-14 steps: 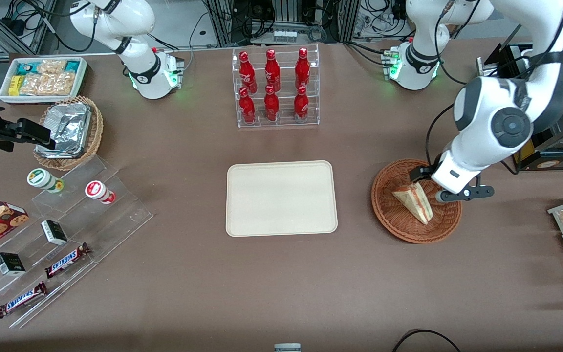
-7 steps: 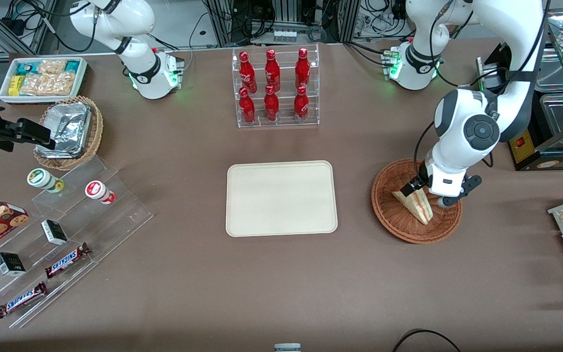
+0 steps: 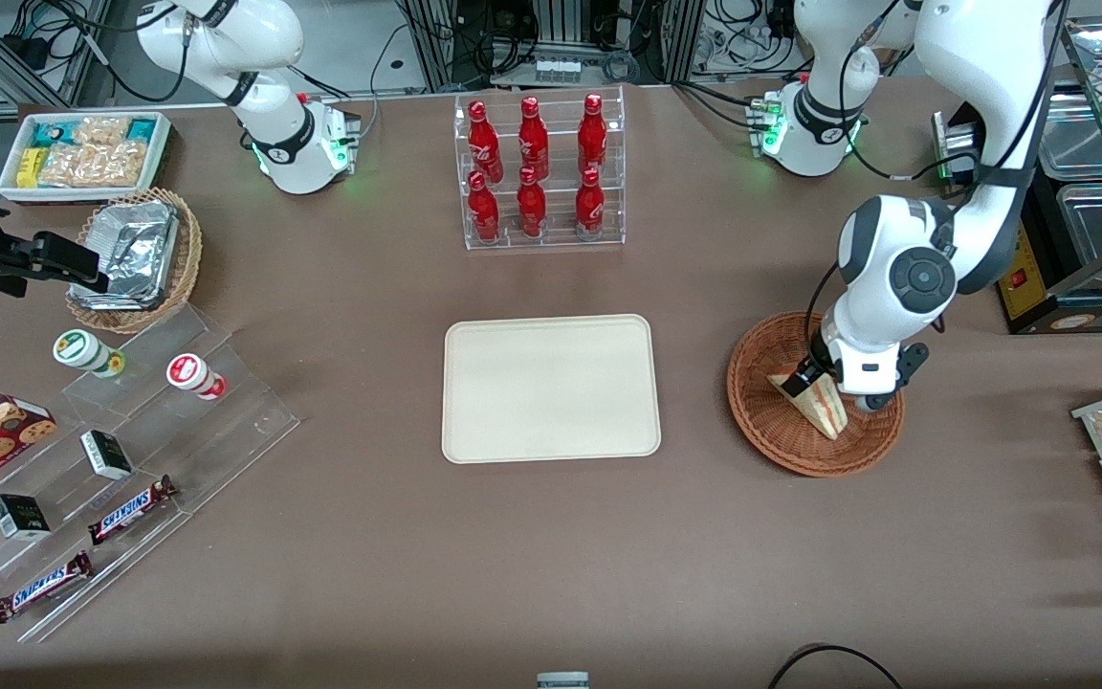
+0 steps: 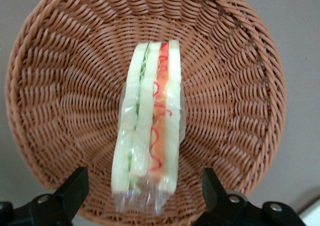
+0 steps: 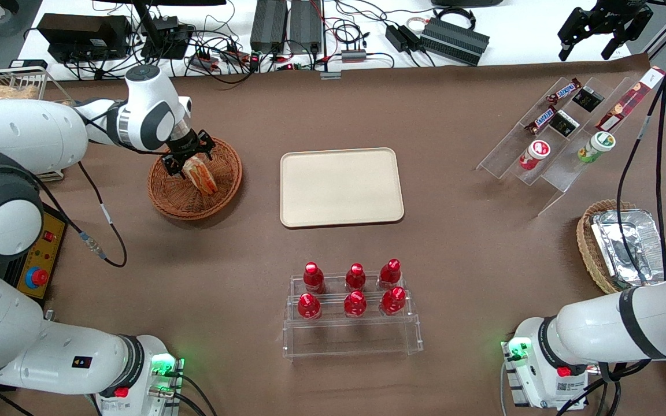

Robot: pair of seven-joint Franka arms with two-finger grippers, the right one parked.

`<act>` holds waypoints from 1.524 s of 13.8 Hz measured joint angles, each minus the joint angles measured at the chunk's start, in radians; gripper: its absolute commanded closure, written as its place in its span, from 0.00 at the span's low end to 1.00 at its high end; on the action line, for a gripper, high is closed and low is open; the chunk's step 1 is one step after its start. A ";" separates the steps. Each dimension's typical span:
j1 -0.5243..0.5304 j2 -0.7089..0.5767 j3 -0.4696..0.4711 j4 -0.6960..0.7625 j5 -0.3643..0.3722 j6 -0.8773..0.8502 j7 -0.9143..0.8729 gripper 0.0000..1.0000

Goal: Place sandwich from basket to tray
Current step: 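Lower the left gripper and close it on the wrapped sandwich, then lift the sandwich and carry it over the cream tray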

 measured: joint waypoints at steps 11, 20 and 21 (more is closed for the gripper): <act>0.000 0.040 0.004 0.010 0.022 0.029 -0.010 1.00; -0.032 0.003 -0.128 0.275 0.031 -0.355 0.199 1.00; -0.034 0.022 -0.164 0.290 0.031 -0.355 0.202 1.00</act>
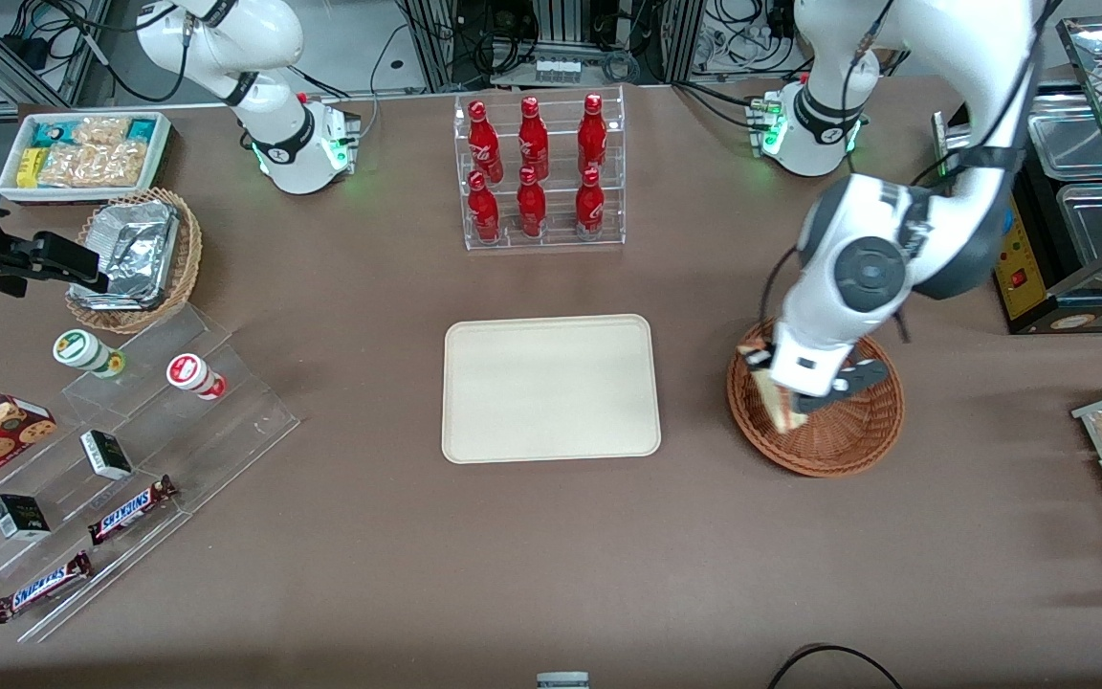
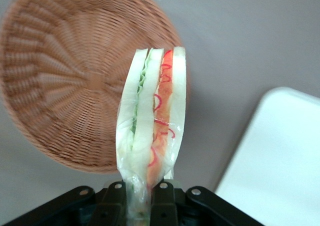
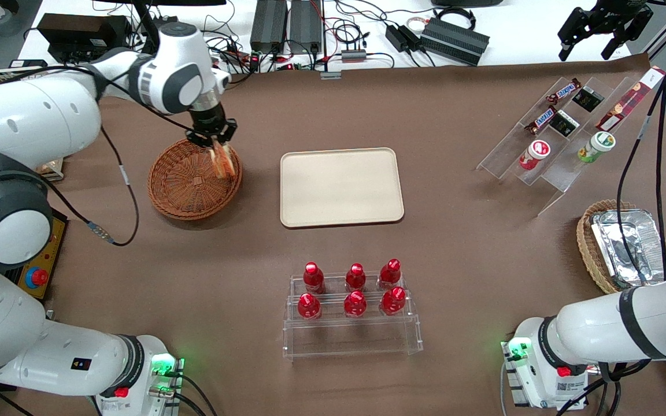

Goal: Place sandwich from basket to tray
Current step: 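Lift the sandwich and carry it over the cream tray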

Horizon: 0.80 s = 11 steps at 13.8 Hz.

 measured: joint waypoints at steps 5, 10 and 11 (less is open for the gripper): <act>-0.010 0.173 -0.149 0.175 0.001 0.001 -0.003 1.00; -0.190 0.400 -0.168 0.401 0.121 0.003 -0.196 1.00; -0.227 0.446 -0.168 0.449 0.136 0.003 -0.233 1.00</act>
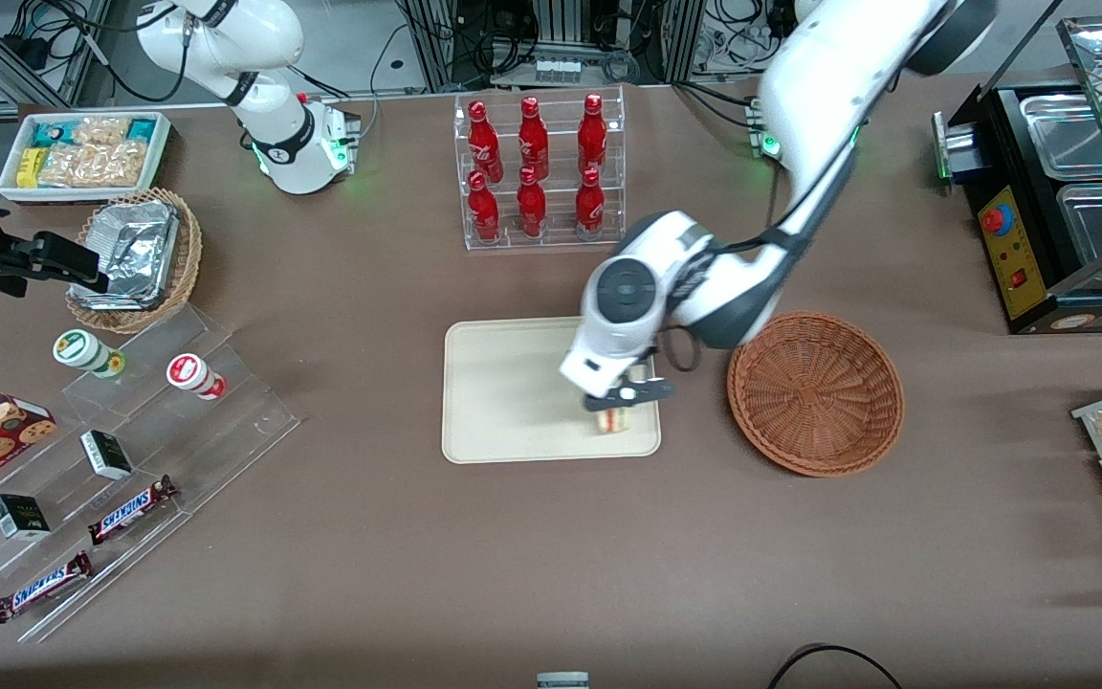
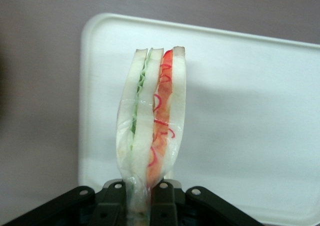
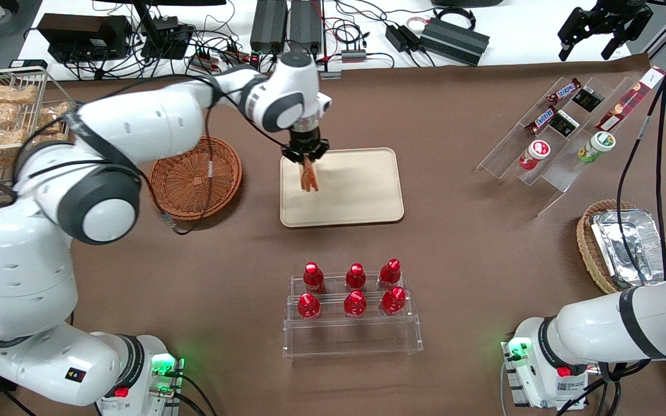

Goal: Place sandwich from basket to tray
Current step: 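Lift the sandwich and carry it over the cream tray, then lower the sandwich onto the tray and open the left gripper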

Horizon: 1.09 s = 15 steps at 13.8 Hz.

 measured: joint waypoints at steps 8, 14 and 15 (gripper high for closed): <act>-0.130 0.173 0.020 0.228 0.017 -0.041 -0.090 1.00; -0.134 0.189 0.045 0.236 0.046 -0.040 -0.091 1.00; -0.134 0.192 0.045 0.238 0.046 -0.040 -0.091 1.00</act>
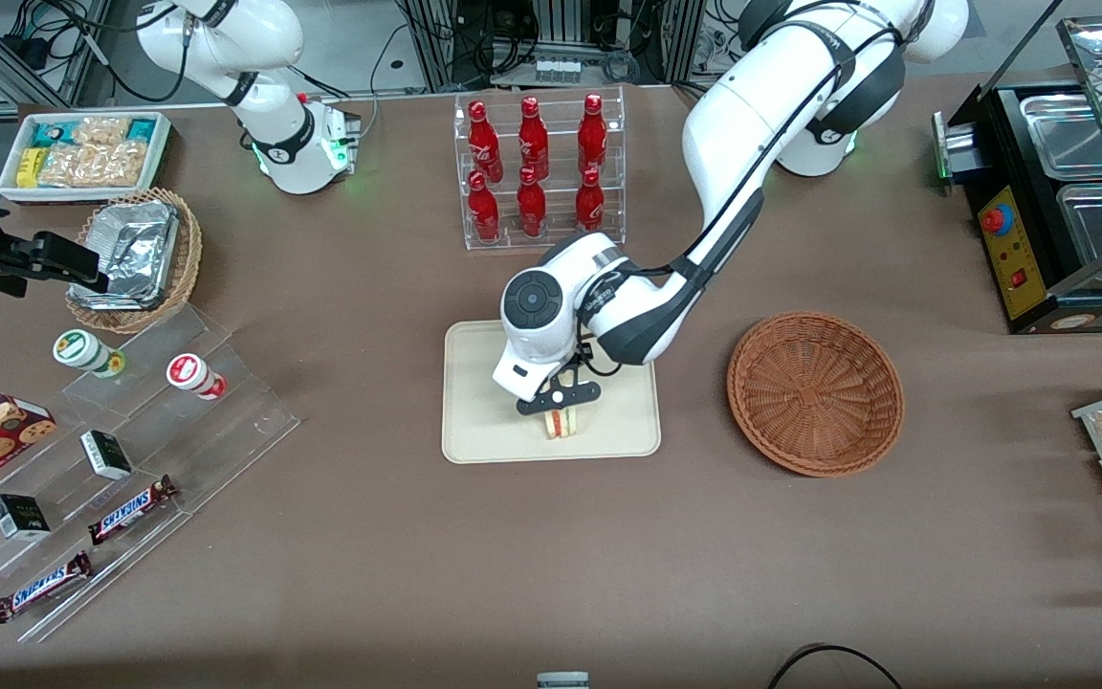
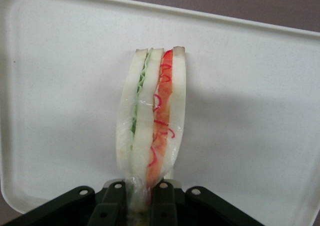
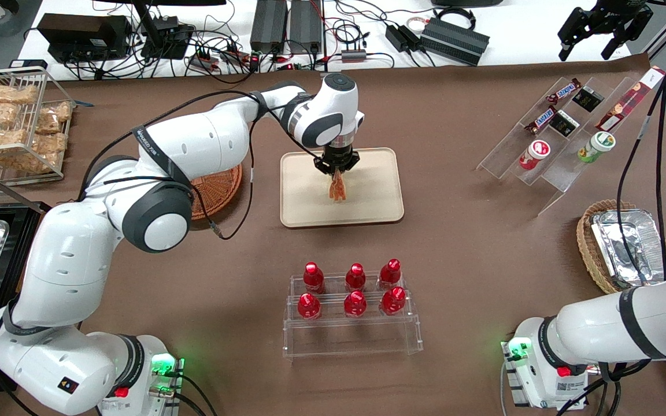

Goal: Place sandwich from basket to tray
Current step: 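Lower the sandwich onto the tray and open the left gripper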

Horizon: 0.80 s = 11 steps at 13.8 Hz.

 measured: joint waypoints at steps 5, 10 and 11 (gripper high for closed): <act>-0.001 0.009 0.000 0.002 0.000 0.009 -0.011 0.01; 0.002 0.004 0.000 0.029 0.000 0.009 -0.012 0.00; 0.002 -0.005 -0.001 0.038 0.000 0.007 -0.012 0.00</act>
